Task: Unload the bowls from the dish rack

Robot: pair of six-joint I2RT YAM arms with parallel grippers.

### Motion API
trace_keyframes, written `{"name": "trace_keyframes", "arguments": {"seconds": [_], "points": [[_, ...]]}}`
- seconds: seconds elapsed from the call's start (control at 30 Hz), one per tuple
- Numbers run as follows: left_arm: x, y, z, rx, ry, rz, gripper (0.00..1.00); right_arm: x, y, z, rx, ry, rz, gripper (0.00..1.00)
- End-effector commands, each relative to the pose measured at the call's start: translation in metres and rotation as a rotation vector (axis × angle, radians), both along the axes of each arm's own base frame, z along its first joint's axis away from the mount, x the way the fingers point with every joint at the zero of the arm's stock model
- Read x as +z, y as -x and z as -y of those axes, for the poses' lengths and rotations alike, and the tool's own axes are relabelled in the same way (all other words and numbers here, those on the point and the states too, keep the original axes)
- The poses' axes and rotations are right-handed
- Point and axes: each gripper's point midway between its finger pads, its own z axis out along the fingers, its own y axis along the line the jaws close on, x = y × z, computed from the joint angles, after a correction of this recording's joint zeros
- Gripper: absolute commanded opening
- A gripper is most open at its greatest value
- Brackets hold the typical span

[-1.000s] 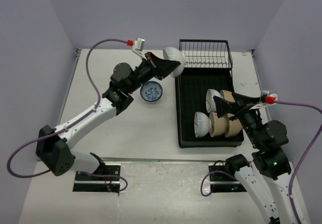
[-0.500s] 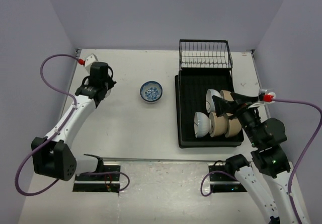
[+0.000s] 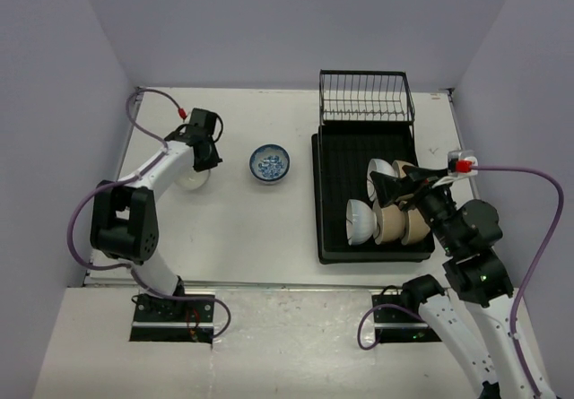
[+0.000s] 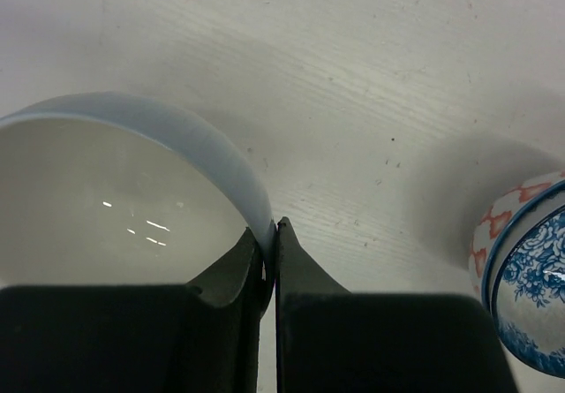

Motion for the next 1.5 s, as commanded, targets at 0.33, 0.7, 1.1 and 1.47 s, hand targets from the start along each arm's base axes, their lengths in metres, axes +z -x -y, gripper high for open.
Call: {"name": "trace_keyframes", "arguments": {"seconds": [0.33, 0.7, 1.1, 1.47], "points": [[-0.009, -0.026, 0.059, -0.221, -0.070, -0.091, 0.00, 0.007, 0.001, -0.004, 0.027, 0.023, 0.017, 0.99], [-0.024, -0.027, 0.058, -0.222, -0.095, -0.125, 0.26, 0.004, -0.001, -0.006, 0.035, 0.028, 0.006, 0.99], [0.118, -0.019, 0.072, -0.227, -0.011, 0.250, 0.85, 0.003, -0.005, -0.007, 0.036, 0.033, -0.003, 0.99], [0.232, 0.077, 0.244, -0.681, 0.891, 0.634, 1.00, 0.023, 0.008, 0.016, -0.071, -0.049, 0.107, 0.99]]}}
